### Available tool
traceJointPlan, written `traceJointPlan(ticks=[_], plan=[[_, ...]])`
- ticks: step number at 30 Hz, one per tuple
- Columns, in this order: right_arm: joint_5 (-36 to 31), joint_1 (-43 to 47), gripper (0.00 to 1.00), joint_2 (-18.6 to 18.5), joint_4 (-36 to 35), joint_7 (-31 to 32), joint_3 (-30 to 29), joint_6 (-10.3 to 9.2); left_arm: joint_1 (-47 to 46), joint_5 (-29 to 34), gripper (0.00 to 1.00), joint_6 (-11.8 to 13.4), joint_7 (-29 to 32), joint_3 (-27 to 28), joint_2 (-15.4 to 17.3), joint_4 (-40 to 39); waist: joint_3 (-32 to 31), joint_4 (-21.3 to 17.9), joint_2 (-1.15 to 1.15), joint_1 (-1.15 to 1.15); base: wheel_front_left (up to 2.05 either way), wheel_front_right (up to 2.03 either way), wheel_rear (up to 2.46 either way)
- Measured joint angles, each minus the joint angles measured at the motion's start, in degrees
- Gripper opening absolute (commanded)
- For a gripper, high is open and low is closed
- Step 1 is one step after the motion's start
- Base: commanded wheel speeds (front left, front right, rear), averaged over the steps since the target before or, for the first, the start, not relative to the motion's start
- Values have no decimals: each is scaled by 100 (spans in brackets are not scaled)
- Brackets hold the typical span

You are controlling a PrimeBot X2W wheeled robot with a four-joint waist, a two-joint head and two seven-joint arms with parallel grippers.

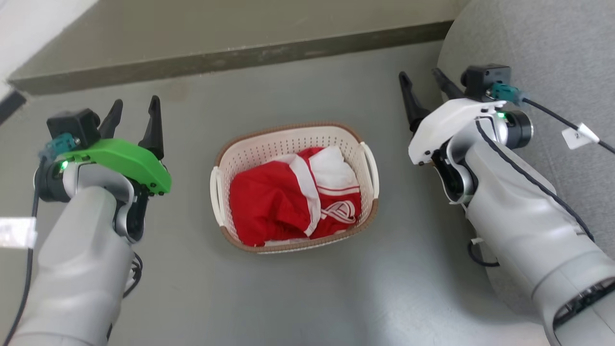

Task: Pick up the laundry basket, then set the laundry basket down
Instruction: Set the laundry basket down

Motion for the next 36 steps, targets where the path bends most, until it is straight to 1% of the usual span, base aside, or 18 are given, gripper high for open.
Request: traceJointPlan(ticks=[1, 2, 5, 7, 11, 17, 19, 25, 31, 36], plan=[[-57, 71, 100, -33, -125, 0, -59, -52, 77, 53, 100, 42, 0, 49, 2, -132, -42, -5, 0, 0, 0, 0, 0], [-57, 71, 100, -33, -125, 0, -59, -52, 77, 53, 100, 42, 0, 49, 2, -132, -42, -5, 0, 0, 0, 0, 0], [-258, 376, 100, -122, -463, -1, -200, -154, 363, 166, 100, 172, 0, 189, 7, -475, -166, -15, 0, 0, 0, 0, 0], [-355, 602, 100, -147, -664, 0, -275, -164, 570, 257, 100, 235, 0, 248, 7, -664, -248, -18, 0, 0, 0, 0, 0], [-699, 974, 100, -235, -1141, -1, -411, -257, 1029, 432, 100, 390, 0, 336, -13, -1009, -414, -17, 0, 0, 0, 0, 0], [-1146, 1568, 100, -319, -1890, -1, -703, -307, 1762, 584, 100, 611, 0, 477, -100, -1445, -672, -15, 0, 0, 0, 0, 0], [-1274, 1980, 100, -321, -2107, -1, -828, -321, 2092, 689, 100, 681, 1, 560, -156, -1706, -802, -14, 0, 0, 0, 0, 0], [-1463, 2713, 100, -372, -2461, -1, -1106, -345, 2660, 872, 100, 716, 0, 609, -302, -2172, -1033, 3, 0, 0, 0, 0, 0], [-1693, 3294, 100, -370, -2827, 0, -1337, -350, 3206, 1099, 100, 813, 1, 680, -309, -2502, -1238, 33, 0, 0, 0, 0, 0], [-1931, 3689, 100, -361, -3155, -1, -1494, -350, 3513, 1228, 100, 832, 0, 733, -308, -2841, -1363, 51, 0, 0, 0, 0, 0]])
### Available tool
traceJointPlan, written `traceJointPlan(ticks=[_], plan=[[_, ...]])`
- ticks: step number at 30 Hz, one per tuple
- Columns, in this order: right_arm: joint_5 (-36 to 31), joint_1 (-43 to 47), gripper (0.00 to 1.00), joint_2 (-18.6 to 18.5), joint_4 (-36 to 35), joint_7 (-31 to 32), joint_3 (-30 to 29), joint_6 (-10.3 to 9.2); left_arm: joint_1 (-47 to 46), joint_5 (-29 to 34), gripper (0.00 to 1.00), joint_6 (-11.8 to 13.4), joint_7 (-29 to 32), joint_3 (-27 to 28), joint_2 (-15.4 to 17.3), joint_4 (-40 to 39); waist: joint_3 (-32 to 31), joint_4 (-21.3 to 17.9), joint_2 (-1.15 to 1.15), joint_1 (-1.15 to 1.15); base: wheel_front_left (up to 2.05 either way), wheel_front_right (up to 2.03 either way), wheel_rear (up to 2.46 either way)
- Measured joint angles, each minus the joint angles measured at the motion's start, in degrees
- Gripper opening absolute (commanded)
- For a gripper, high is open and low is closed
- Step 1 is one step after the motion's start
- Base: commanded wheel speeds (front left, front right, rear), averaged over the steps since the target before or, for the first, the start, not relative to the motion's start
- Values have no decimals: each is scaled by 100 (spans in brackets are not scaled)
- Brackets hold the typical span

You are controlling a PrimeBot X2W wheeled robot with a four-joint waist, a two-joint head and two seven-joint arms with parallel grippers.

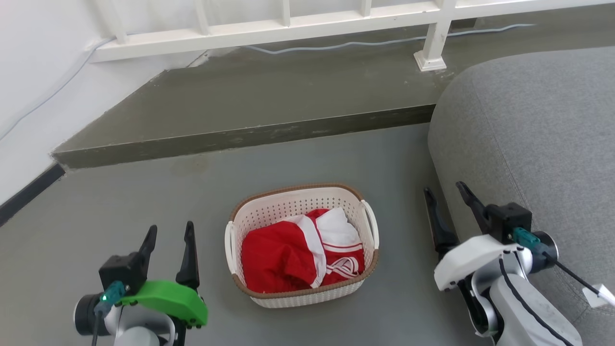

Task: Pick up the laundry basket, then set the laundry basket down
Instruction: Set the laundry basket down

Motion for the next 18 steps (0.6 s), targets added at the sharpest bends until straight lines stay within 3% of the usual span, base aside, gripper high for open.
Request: traceJointPlan(ticks=[18], plan=[[-587, 900, 100, 132, -698, 0, -534, 0, 730, 483, 100, 60, 0, 68, -19, -794, -155, 2, 0, 0, 0, 0, 0]])
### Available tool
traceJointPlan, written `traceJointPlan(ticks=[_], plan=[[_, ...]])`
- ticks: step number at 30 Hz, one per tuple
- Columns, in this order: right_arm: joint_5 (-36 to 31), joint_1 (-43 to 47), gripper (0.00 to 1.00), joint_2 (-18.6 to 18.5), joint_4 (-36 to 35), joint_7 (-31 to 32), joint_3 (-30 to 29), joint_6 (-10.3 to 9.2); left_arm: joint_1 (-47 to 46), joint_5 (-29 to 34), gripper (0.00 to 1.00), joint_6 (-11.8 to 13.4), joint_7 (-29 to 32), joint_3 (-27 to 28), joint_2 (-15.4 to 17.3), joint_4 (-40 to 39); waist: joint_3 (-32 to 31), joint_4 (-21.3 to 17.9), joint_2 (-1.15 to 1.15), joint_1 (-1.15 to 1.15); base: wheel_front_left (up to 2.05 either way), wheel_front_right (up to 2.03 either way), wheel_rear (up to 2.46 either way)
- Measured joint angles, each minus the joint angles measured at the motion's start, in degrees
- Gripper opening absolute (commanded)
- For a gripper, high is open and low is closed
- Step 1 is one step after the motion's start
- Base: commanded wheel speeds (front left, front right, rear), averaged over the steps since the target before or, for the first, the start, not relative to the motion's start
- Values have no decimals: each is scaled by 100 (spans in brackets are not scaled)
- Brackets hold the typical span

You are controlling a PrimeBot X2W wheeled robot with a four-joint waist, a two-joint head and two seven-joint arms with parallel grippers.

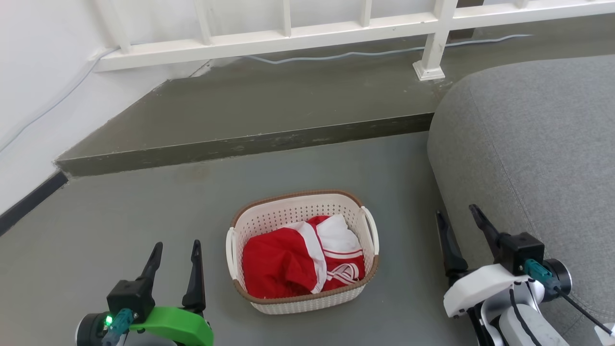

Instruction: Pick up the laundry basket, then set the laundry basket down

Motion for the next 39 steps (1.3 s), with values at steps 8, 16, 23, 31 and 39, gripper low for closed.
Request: traceJointPlan(ticks=[8, 16, 23, 31, 39], plan=[[-133, 211, 100, 97, -176, 0, -44, -1, 144, 130, 100, 12, 1, 23, -19, -224, -40, 38, 0, 0, 0, 0, 0], [-201, 383, 100, 151, -258, 0, -242, -1, 299, 187, 100, 12, 0, 31, -26, -366, -44, 66, 0, 0, 0, 0, 0], [-274, 478, 100, 178, -345, 0, -316, -1, 377, 220, 100, 12, 1, 54, -27, -447, -47, 56, 0, 0, 0, 0, 0], [-341, 580, 100, 216, -404, 0, -374, -1, 456, 221, 100, 12, 1, 57, -43, -502, -51, 43, 0, 0, 0, 0, 0], [-374, 609, 100, 248, -409, 0, -410, -1, 502, 222, 100, 12, 0, 62, -78, -506, -105, 42, 0, 0, 0, 0, 0]])
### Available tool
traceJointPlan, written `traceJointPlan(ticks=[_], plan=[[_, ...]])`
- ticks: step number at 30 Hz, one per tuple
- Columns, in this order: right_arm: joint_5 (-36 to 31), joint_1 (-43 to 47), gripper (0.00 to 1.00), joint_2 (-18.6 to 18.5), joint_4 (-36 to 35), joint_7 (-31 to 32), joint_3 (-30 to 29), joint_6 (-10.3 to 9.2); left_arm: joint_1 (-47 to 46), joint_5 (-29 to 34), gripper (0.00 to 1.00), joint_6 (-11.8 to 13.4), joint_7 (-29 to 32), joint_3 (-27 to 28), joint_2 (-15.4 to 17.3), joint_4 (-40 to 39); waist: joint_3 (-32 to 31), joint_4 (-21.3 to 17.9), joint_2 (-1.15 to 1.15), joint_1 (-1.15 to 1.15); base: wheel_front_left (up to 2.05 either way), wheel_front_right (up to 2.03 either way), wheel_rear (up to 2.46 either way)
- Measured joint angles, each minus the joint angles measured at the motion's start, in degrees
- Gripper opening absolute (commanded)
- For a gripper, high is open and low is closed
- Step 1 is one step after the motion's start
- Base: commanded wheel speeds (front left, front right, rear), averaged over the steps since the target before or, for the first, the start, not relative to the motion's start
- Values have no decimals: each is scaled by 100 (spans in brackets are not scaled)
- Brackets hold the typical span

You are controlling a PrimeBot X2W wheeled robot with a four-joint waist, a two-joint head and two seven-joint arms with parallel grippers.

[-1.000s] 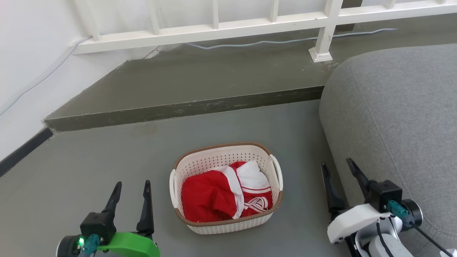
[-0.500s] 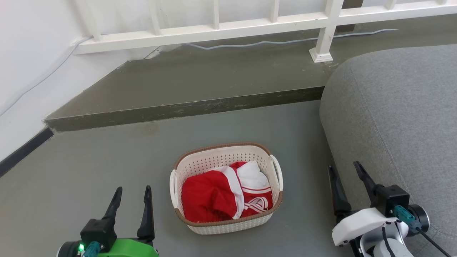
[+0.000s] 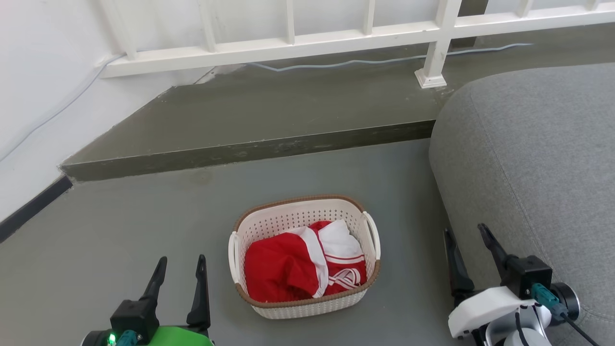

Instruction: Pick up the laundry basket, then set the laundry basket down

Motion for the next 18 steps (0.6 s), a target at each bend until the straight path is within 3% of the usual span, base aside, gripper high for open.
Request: traceJointPlan(ticks=[6, 7, 18], plan=[[0, 87, 100, 19, -2, 0, -23, 0, 37, 0, 100, 0, 0, 2, -15, -3, -29, -4, 0, 0, 0, 0, 0], [1, 88, 0, 24, 21, 1, -21, 2, 38, -3, 0, 0, 2, -2, -20, 18, -31, -4, 0, 0, 0, 0, 0], [330, 323, 0, 90, 144, 10, 3, 82, 157, -321, 0, -67, 26, -54, -74, 196, -26, -7, 0, 0, 0, 0, 0]])
